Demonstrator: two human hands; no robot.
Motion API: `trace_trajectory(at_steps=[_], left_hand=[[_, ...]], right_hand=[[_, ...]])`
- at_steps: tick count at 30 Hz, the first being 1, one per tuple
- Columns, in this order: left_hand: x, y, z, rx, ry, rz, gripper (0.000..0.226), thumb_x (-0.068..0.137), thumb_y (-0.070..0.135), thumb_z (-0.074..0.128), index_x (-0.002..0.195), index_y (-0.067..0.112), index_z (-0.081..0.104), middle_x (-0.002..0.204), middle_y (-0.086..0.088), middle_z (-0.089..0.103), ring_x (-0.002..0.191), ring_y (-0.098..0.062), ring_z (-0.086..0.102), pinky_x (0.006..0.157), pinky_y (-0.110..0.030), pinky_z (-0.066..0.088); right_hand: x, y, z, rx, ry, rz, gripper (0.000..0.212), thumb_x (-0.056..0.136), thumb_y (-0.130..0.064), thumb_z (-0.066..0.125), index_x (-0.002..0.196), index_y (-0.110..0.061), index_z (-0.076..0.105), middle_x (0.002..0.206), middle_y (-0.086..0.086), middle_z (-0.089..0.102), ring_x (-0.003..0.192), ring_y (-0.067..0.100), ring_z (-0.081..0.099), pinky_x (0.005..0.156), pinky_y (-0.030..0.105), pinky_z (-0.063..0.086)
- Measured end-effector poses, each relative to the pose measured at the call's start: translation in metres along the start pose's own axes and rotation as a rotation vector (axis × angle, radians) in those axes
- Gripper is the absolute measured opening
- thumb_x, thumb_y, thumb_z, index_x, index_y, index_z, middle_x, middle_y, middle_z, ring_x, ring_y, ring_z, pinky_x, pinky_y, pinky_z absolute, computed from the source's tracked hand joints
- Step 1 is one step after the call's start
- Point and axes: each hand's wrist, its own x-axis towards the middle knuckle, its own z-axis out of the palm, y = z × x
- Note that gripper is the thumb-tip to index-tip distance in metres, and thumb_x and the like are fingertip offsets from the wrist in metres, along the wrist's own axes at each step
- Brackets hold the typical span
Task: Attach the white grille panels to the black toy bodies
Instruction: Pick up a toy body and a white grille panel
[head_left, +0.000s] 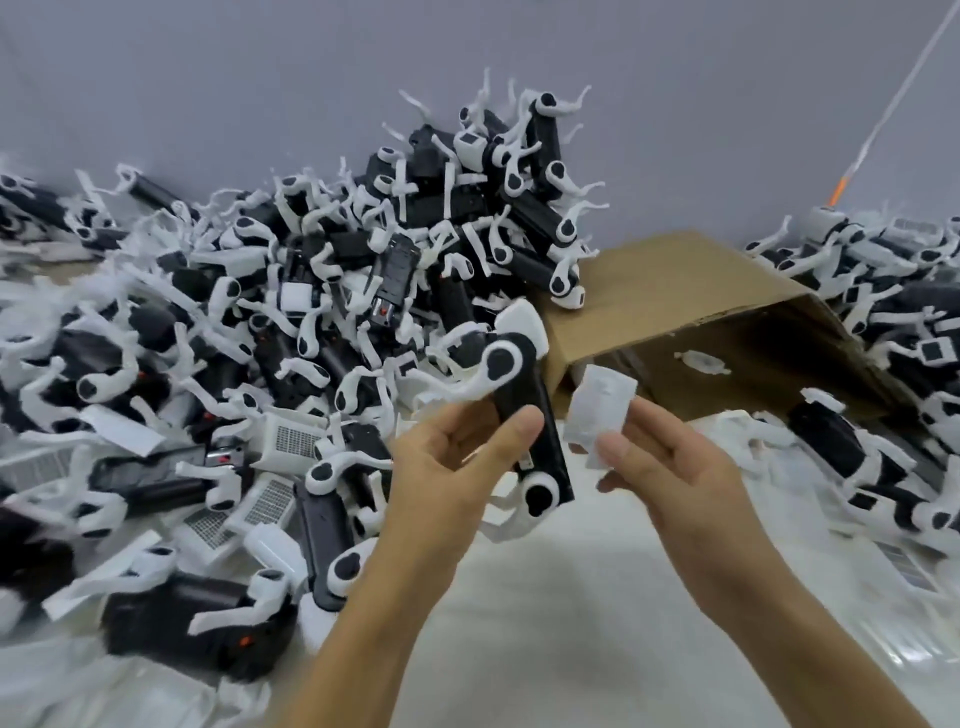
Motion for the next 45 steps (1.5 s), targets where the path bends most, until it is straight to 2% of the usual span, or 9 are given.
trace_trajectory(at_steps=[4, 7, 13, 16, 19, 24, 29, 35, 45], left_hand=[[0.001, 0.004, -0.004, 0.105, -0.021, -0.013, 0.019, 0.082, 0.026, 0.074, 0.1, 0.02, 0.078, 0.099, -0.003, 0.079, 0.093, -0.015, 0.075, 0.073, -0.021, 0.057], [0.003, 0.006, -0.01, 0.164, -0.088, -0.044, 0.019, 0.08, 0.022, 0.076, 0.098, 0.02, 0.077, 0.096, -0.002, 0.079, 0.091, -0.016, 0.075, 0.073, -0.021, 0.056], [0.004, 0.004, -0.015, 0.3, -0.236, -0.065, 0.031, 0.073, 0.039, 0.079, 0.102, 0.027, 0.076, 0.098, 0.0, 0.078, 0.096, -0.017, 0.074, 0.083, -0.028, 0.055], [0.002, 0.001, -0.011, 0.329, -0.28, -0.064, 0.04, 0.075, 0.039, 0.077, 0.112, 0.023, 0.073, 0.101, -0.001, 0.078, 0.099, -0.019, 0.073, 0.082, -0.027, 0.055], [0.001, -0.003, -0.009, 0.259, -0.259, -0.084, 0.036, 0.078, 0.038, 0.075, 0.109, 0.019, 0.074, 0.104, -0.007, 0.078, 0.1, -0.026, 0.074, 0.084, -0.032, 0.058], [0.005, -0.009, -0.007, 0.142, -0.102, -0.18, 0.036, 0.081, 0.046, 0.071, 0.108, 0.023, 0.076, 0.11, -0.013, 0.075, 0.108, -0.039, 0.069, 0.1, -0.06, 0.05], [0.004, -0.007, -0.003, 0.176, -0.147, -0.232, 0.029, 0.088, 0.046, 0.06, 0.105, 0.03, 0.078, 0.105, -0.007, 0.077, 0.1, -0.024, 0.074, 0.078, -0.027, 0.059], [0.003, -0.009, -0.004, 0.289, -0.212, -0.186, 0.027, 0.092, 0.043, 0.056, 0.106, 0.031, 0.076, 0.107, -0.004, 0.077, 0.103, -0.024, 0.073, 0.093, -0.036, 0.057], [-0.001, -0.008, -0.001, 0.379, -0.248, -0.112, 0.028, 0.094, 0.044, 0.051, 0.105, 0.034, 0.075, 0.107, 0.004, 0.077, 0.106, -0.013, 0.071, 0.091, -0.021, 0.053]], right_hand=[[0.009, 0.012, 0.027, -0.057, 0.079, -0.033, 0.036, 0.086, -0.037, 0.068, 0.121, -0.046, 0.071, 0.119, -0.016, 0.066, 0.098, 0.002, 0.062, 0.077, 0.015, 0.051], [0.003, 0.023, 0.03, 0.193, -0.025, 0.098, 0.029, 0.097, -0.015, 0.065, 0.12, -0.029, 0.074, 0.114, 0.011, 0.067, 0.081, 0.017, 0.06, 0.06, 0.026, 0.049], [0.003, 0.019, 0.028, 0.449, 0.074, 0.347, 0.061, 0.074, -0.074, 0.067, 0.086, -0.015, 0.077, 0.102, 0.014, 0.075, 0.084, 0.03, 0.073, 0.064, 0.037, 0.059], [0.002, 0.022, 0.025, 0.408, 0.147, 0.278, 0.054, 0.07, -0.06, 0.07, 0.076, -0.007, 0.071, 0.089, 0.016, 0.075, 0.081, 0.028, 0.074, 0.065, 0.029, 0.059], [0.0, 0.023, 0.018, 0.478, 0.133, 0.27, 0.045, 0.067, -0.04, 0.088, 0.094, -0.007, 0.073, 0.099, 0.018, 0.074, 0.088, 0.028, 0.073, 0.076, 0.033, 0.06], [-0.003, 0.02, 0.01, 0.48, 0.223, 0.075, 0.06, 0.054, -0.028, 0.092, 0.111, -0.025, 0.075, 0.116, -0.001, 0.075, 0.113, 0.015, 0.069, 0.081, 0.015, 0.056], [-0.011, 0.023, 0.019, 0.172, 0.022, -0.196, 0.048, 0.077, -0.023, 0.082, 0.123, -0.033, 0.072, 0.142, -0.015, 0.06, 0.137, 0.006, 0.051, 0.104, 0.02, 0.046], [-0.01, 0.022, 0.016, 0.32, 0.222, -0.038, 0.025, 0.066, -0.025, 0.091, 0.088, -0.027, 0.078, 0.115, -0.009, 0.073, 0.106, 0.009, 0.071, 0.072, 0.015, 0.057], [-0.014, 0.018, 0.016, 0.079, 0.152, -0.163, 0.035, 0.078, -0.032, 0.072, 0.108, -0.05, 0.072, 0.103, -0.018, 0.077, 0.1, 0.004, 0.072, 0.075, 0.012, 0.055]])
